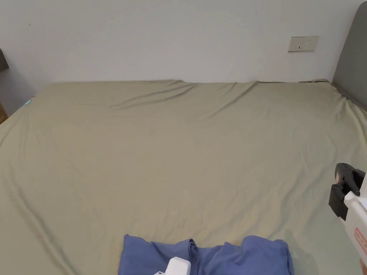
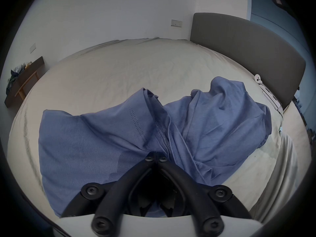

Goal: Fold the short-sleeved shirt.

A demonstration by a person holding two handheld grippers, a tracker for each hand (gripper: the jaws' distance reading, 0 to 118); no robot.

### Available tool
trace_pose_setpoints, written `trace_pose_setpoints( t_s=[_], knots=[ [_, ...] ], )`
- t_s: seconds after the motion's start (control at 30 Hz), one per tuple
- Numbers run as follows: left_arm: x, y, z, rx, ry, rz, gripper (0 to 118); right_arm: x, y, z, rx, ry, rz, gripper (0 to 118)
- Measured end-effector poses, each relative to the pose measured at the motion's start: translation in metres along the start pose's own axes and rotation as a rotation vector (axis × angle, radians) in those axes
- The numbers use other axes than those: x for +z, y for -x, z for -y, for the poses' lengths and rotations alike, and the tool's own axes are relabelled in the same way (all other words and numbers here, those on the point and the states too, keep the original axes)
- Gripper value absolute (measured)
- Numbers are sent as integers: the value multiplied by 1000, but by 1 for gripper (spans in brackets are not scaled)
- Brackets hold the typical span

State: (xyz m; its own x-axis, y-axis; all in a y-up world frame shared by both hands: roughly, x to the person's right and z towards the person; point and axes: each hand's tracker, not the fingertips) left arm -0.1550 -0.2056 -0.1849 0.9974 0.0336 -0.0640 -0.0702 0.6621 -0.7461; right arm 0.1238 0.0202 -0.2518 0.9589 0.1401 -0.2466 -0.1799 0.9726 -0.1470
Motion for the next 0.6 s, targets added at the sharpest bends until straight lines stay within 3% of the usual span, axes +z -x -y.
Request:
trace_pose_setpoints(
  t_s=[0.17,0.5,0.53,0.6],
  knots=[
    [16,15,-13,49,14,52,0,2,0,-1,2,-1,1,1],
    [74,138,-41,411,-110,312,2,6,13,-7,-3,-15,-24,1],
    [77,151,-39,463,-115,318,5,6,15,-7,-6,-14,-27,1],
    [76,182,-33,551,-98,337,27,4,17,-6,-9,-12,-31,1]
  ],
)
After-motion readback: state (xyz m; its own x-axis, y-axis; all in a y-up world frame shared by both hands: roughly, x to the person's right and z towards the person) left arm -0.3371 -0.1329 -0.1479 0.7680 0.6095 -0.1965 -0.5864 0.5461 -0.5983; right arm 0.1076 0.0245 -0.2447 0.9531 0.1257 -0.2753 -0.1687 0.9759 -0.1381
